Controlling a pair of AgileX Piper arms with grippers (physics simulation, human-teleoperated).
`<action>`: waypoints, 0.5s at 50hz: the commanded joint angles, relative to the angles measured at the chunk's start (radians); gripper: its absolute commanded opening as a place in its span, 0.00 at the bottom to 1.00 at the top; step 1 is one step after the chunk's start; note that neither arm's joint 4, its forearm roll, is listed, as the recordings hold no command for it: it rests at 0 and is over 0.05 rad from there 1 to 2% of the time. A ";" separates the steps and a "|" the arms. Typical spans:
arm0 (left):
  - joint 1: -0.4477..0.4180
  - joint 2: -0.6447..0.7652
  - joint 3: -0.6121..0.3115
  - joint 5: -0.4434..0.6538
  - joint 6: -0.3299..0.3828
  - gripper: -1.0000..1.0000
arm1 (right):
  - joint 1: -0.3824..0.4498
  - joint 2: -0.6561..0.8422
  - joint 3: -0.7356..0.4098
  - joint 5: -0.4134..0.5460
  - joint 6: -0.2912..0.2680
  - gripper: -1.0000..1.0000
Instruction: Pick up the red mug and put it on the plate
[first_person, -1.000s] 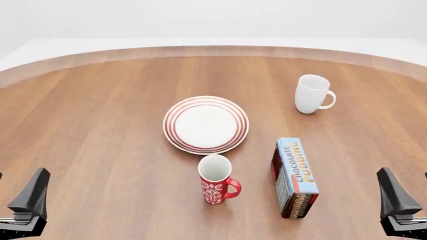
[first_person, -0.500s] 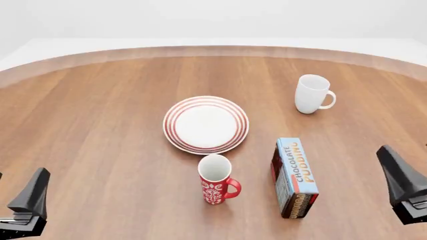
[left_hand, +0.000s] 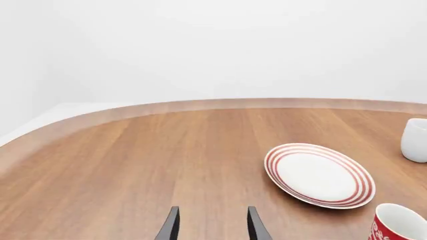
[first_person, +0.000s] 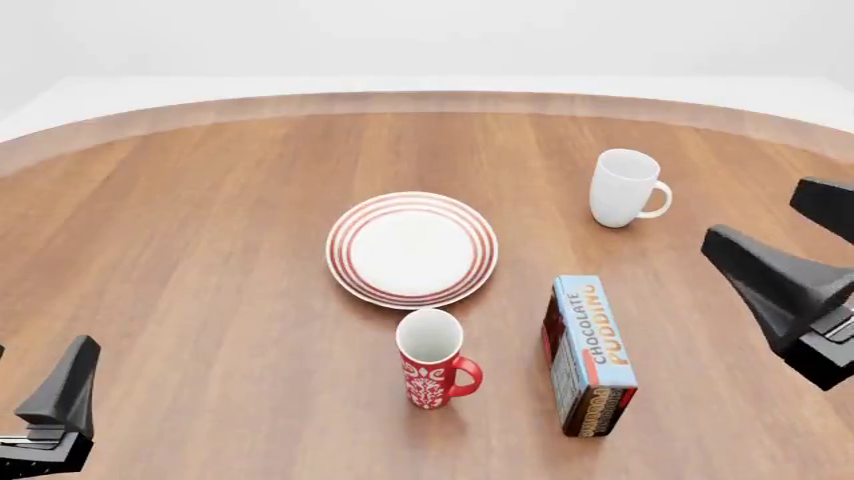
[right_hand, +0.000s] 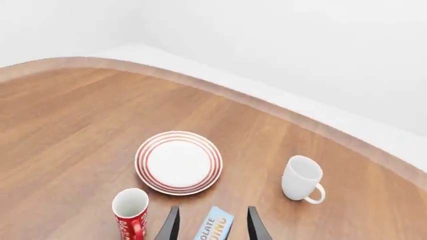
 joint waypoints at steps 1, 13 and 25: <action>0.000 0.000 0.000 0.000 0.000 1.00 | 0.076 0.148 -0.151 0.113 -0.002 1.00; 0.000 0.000 0.000 0.000 0.000 1.00 | 0.143 0.299 -0.211 0.215 -0.019 1.00; 0.000 0.000 0.000 0.000 0.000 1.00 | 0.166 0.383 -0.272 0.269 0.007 1.00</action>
